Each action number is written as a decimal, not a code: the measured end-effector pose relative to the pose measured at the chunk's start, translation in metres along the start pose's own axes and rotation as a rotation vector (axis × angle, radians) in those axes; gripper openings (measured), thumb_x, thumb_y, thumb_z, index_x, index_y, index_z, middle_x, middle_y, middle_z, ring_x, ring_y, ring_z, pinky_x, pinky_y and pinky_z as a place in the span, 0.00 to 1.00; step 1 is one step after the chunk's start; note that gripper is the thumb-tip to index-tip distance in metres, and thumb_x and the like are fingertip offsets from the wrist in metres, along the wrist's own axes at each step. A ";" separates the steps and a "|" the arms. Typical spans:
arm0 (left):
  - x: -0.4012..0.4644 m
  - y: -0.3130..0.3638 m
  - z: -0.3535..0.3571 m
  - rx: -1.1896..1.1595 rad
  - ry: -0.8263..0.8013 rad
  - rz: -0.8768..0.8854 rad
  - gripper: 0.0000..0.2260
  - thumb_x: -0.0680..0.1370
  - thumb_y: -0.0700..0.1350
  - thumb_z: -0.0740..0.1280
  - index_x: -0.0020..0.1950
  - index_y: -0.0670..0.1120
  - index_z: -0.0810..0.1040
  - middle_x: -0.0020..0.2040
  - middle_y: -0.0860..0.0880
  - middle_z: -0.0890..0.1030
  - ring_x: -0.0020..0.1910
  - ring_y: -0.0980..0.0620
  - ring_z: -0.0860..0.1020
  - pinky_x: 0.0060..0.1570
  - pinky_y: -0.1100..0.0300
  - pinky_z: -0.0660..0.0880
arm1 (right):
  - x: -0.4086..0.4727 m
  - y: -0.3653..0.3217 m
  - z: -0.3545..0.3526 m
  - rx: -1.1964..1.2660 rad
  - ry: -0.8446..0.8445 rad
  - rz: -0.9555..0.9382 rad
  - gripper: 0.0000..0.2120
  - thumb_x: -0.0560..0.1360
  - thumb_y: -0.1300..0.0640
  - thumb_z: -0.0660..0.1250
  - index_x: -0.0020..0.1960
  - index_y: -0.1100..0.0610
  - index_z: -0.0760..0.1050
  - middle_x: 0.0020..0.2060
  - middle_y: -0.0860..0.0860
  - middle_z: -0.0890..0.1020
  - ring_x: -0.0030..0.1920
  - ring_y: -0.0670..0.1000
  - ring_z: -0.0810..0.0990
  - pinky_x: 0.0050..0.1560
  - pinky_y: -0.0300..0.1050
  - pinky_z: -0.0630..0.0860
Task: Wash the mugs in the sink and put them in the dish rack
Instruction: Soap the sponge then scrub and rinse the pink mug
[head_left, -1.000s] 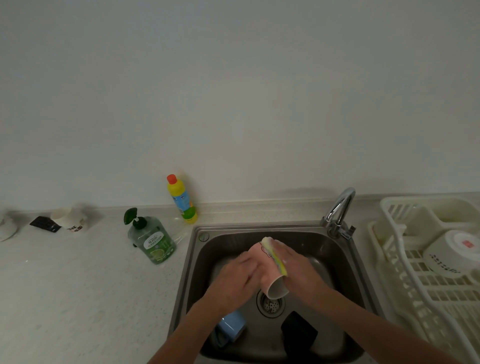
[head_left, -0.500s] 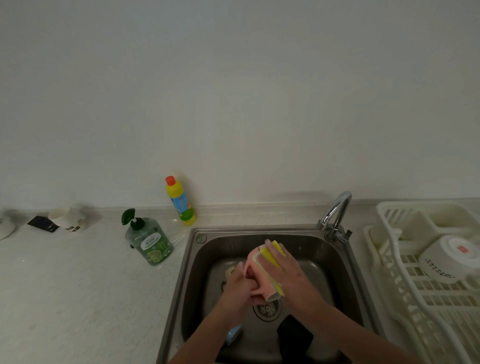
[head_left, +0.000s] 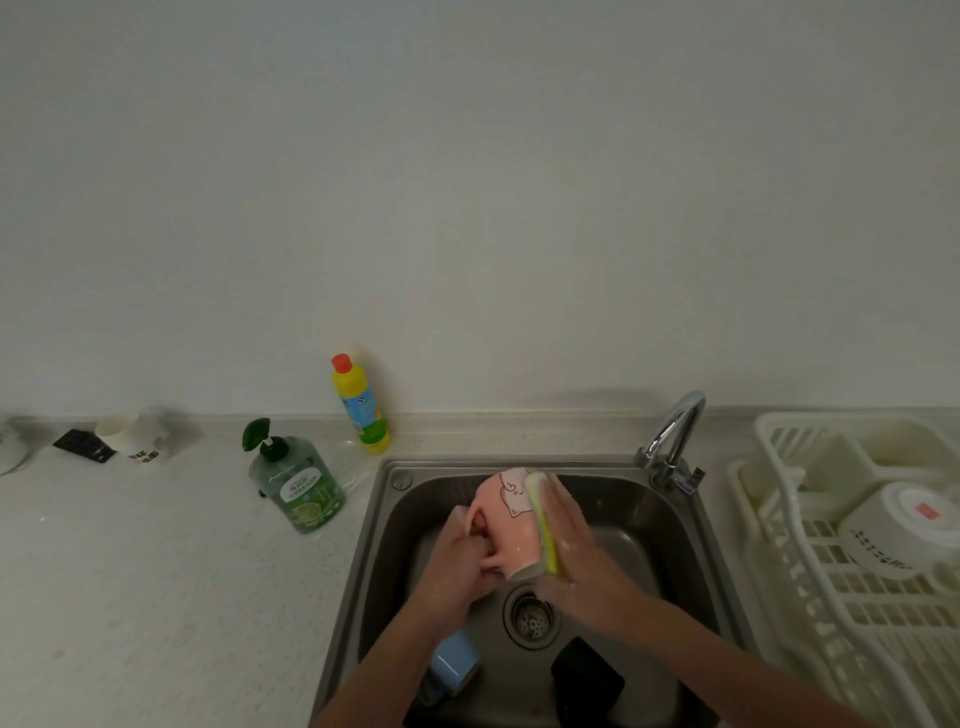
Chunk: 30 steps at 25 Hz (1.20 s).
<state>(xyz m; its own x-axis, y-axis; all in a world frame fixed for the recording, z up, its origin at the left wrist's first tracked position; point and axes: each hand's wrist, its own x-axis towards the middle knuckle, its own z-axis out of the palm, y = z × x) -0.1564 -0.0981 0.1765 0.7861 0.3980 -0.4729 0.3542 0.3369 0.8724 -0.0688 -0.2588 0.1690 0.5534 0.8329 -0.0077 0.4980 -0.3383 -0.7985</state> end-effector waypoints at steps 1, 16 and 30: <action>0.001 0.002 0.001 0.068 0.014 0.013 0.15 0.73 0.28 0.54 0.58 0.37 0.68 0.49 0.39 0.74 0.48 0.42 0.76 0.50 0.44 0.77 | -0.001 -0.003 0.004 -0.096 0.028 -0.083 0.46 0.73 0.51 0.64 0.80 0.45 0.37 0.77 0.40 0.33 0.80 0.51 0.44 0.75 0.53 0.63; -0.014 0.004 0.005 0.222 0.002 0.100 0.09 0.78 0.32 0.55 0.56 0.39 0.69 0.53 0.34 0.77 0.52 0.37 0.80 0.51 0.37 0.80 | 0.026 -0.014 0.025 -0.620 0.298 -0.262 0.24 0.80 0.51 0.53 0.76 0.54 0.66 0.78 0.56 0.59 0.79 0.56 0.51 0.78 0.56 0.50; -0.019 0.000 0.001 0.120 -0.013 0.094 0.09 0.77 0.30 0.55 0.56 0.36 0.68 0.51 0.37 0.76 0.50 0.41 0.79 0.51 0.36 0.79 | 0.031 -0.018 -0.016 -0.309 0.288 -0.206 0.19 0.81 0.55 0.52 0.70 0.44 0.69 0.73 0.50 0.67 0.73 0.56 0.67 0.64 0.46 0.72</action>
<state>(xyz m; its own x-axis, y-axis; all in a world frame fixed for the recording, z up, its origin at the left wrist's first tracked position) -0.1705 -0.1068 0.1855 0.8250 0.4116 -0.3871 0.3358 0.1939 0.9218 -0.0500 -0.2334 0.1929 0.5634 0.7556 0.3342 0.7680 -0.3299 -0.5490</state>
